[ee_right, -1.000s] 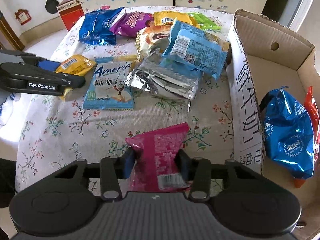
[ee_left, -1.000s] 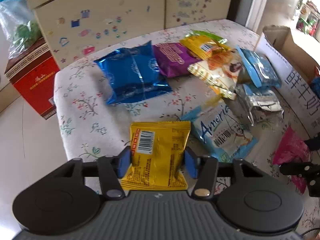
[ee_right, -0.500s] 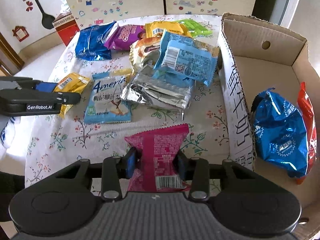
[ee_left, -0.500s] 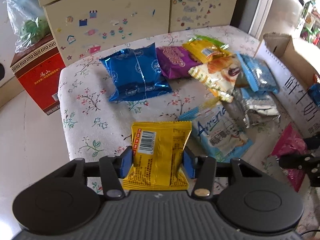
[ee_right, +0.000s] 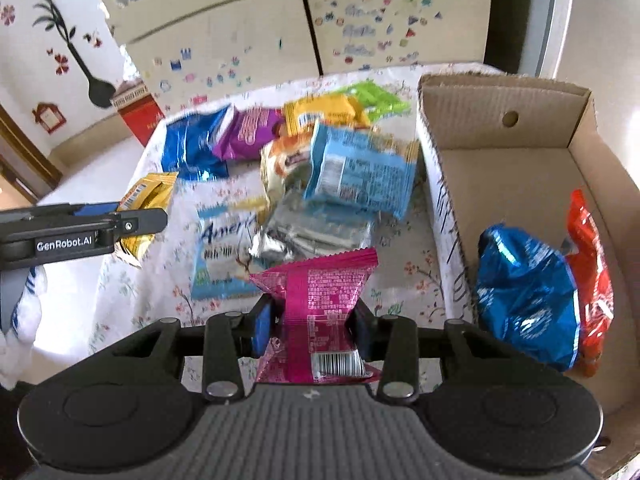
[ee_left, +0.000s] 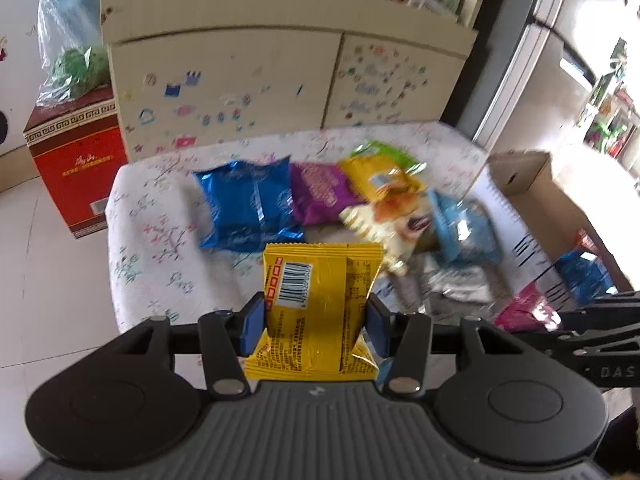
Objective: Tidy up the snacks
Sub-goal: 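Carry the yellow and pink bags over the cardboard box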
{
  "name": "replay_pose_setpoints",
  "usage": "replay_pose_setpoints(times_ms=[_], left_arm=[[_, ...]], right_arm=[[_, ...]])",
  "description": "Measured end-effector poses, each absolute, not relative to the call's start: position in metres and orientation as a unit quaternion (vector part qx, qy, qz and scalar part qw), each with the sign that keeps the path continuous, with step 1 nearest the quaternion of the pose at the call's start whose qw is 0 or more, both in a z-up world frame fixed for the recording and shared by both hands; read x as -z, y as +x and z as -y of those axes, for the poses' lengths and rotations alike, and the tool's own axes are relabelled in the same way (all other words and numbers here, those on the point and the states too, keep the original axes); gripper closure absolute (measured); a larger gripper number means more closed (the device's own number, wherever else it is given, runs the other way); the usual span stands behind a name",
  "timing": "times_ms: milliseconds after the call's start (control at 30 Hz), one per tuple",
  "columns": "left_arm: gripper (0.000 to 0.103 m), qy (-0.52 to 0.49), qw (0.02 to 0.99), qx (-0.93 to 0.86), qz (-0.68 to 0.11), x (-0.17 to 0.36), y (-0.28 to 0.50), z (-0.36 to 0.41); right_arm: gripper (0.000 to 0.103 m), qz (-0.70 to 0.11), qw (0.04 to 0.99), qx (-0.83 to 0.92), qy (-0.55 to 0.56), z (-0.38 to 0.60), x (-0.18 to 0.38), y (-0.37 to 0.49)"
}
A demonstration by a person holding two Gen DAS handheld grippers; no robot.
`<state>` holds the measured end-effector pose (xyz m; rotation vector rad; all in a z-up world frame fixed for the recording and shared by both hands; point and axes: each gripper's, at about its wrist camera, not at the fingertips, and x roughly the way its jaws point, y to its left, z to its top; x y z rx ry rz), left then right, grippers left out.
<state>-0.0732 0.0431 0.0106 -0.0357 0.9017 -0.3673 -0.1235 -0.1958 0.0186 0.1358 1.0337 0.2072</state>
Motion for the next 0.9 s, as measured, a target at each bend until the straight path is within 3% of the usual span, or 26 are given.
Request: replay_pose_setpoints(times_ms=[900], left_arm=[[0.052,-0.053,0.883,0.298,-0.359,-0.059,-0.084,0.068]], right_arm=[[0.056,-0.369,0.912,0.017,0.179,0.309,-0.076,-0.14]])
